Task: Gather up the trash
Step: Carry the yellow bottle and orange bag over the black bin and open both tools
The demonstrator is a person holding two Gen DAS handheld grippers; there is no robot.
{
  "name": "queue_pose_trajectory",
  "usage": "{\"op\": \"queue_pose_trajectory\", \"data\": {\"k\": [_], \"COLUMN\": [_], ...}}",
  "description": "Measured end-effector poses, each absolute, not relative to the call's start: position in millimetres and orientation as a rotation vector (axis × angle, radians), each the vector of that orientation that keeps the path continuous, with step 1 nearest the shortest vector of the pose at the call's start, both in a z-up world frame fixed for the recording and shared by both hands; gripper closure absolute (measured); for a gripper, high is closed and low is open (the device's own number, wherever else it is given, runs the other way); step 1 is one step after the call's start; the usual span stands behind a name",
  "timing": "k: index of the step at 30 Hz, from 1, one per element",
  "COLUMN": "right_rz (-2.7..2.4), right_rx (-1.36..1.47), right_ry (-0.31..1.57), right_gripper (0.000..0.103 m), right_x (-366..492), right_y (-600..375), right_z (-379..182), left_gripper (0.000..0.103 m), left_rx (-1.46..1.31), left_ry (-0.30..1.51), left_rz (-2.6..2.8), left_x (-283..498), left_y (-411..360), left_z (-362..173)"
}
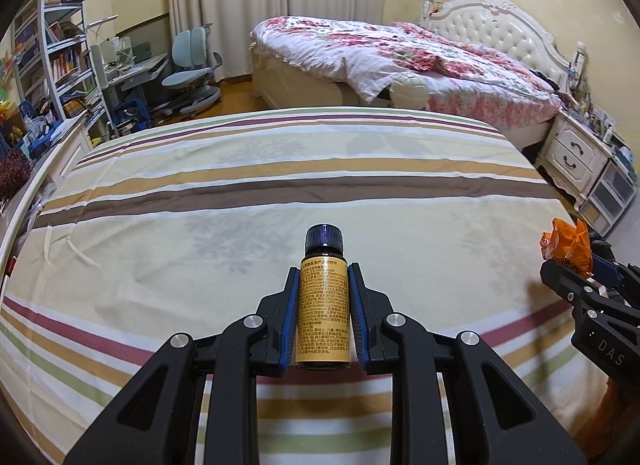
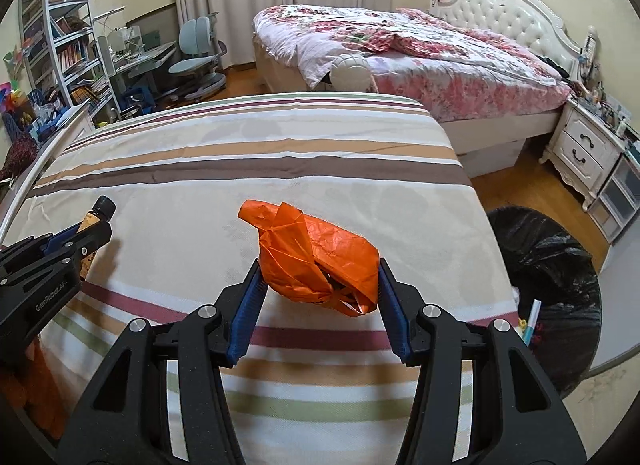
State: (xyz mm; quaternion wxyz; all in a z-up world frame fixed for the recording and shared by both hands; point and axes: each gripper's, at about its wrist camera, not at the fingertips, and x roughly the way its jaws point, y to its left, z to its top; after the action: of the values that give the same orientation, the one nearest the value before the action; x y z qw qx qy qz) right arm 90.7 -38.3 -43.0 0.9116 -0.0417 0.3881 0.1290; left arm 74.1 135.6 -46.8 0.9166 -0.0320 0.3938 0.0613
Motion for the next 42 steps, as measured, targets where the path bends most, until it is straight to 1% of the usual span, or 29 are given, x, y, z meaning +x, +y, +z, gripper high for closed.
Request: {"op": "queue_pose_trajectory", "data": {"k": [15, 32, 42], "right_rz": [0.101, -0.061, -0.128], "right_rx": [-0.017, 0.072, 0.121], "right_ry": [0.733, 0.719, 0.726], "right_gripper": [0.051, 0.051, 0.050], "right_x": [67.6, 85.4, 100.9], "right_y": [-134.0, -225.8, -270.4], "right_z": [-26.1, -33.3, -43.4], "left_gripper": [0.078, 0.078, 0.078], "left_rx": [0.006, 0.087, 0.119], "left_ry": [0.757, 0.734, 0.737], "left_rz": [-0.052, -0.227, -0.278], "left_x": [77.2, 107.9, 130.9], "left_y": [37.9, -73.2, -120.6], "left_z": [-31.1, -29.2, -34.9]}}
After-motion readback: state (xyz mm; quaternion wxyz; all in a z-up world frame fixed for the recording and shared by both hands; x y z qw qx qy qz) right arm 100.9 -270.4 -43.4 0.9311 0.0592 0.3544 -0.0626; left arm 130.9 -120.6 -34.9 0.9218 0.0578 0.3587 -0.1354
